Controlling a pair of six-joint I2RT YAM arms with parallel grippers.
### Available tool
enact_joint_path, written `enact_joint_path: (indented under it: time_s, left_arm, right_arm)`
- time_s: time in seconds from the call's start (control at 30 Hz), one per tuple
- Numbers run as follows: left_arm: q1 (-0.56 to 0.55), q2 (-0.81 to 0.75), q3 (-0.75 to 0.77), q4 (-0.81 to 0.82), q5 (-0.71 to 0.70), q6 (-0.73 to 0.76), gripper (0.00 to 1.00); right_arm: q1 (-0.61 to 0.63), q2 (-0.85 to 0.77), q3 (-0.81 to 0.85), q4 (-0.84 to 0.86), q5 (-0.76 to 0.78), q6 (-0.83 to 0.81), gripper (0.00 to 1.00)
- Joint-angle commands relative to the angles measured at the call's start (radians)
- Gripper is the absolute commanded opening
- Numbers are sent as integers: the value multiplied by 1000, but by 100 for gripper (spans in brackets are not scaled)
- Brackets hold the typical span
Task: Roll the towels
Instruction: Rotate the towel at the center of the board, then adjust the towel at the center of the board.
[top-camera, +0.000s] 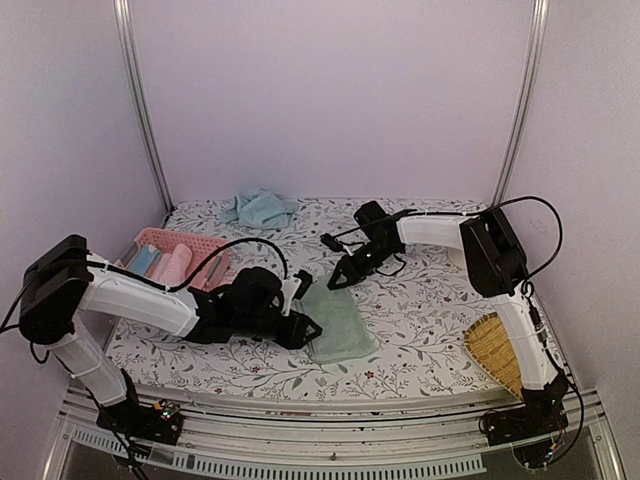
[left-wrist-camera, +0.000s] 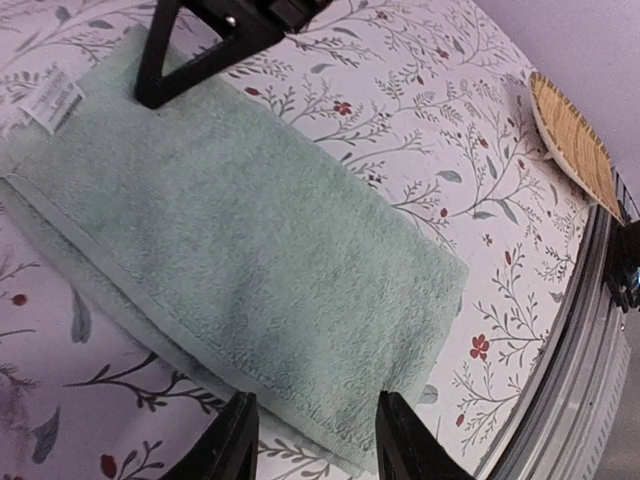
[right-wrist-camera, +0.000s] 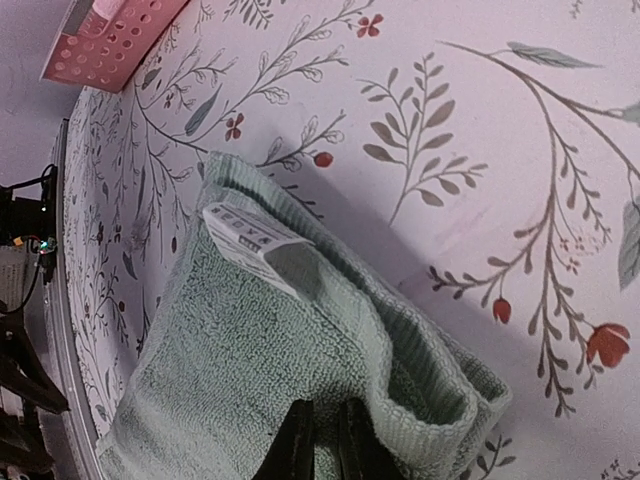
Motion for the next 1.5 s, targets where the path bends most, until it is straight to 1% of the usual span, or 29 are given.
enact_joint_path:
  time_s: [0.0, 0.13, 0.17, 0.33, 0.47, 0.6, 0.7, 0.87, 1.03, 1.2, 1.3, 1.43, 1.47]
  left_arm:
    - [-27, 104, 75, 96, 139, 45, 38]
    - [-29, 163, 85, 128, 214, 51, 25]
    - [-29, 168, 80, 136, 236, 46, 22]
    - [-41, 160, 11, 165, 298, 24, 19]
    - [-41, 197, -3, 170, 303, 12, 16]
    - [-40, 260, -12, 215, 300, -9, 14]
    - [-41, 305, -13, 240, 319, -25, 12]
    - [-40, 323, -31, 260, 309, -34, 12]
    - [-37, 330, -10, 228, 298, -11, 11]
    - [-25, 345, 36, 177, 288, 31, 11]
    - [-9, 362, 80, 142, 285, 61, 11]
    - [21, 375, 121, 142, 295, 83, 11]
    - [28, 401, 128, 144, 304, 84, 12]
  right_arm:
    - [-28, -51, -74, -22, 37, -1, 13]
    - [-28, -84, -73, -20, -22, -28, 14]
    - [-28, -95, -72, -20, -36, -33, 14]
    - [-28, -125, -72, -17, -77, -69, 15]
    - [-32, -109, -40, -16, -79, -70, 15]
    - [-45, -28, 26, -24, -91, -45, 15]
    - [-57, 16, 60, -24, -53, -23, 14]
    - [-93, 72, 91, -40, 15, 15, 15]
    - [-105, 74, 59, -53, 97, 6, 14]
    - [-144, 63, 44, -54, 166, 17, 14]
    - [-171, 53, 44, -53, 185, 16, 14]
    - [-191, 32, 20, -53, 211, 18, 14]
    - [-193, 26, 11, -53, 217, 17, 14]
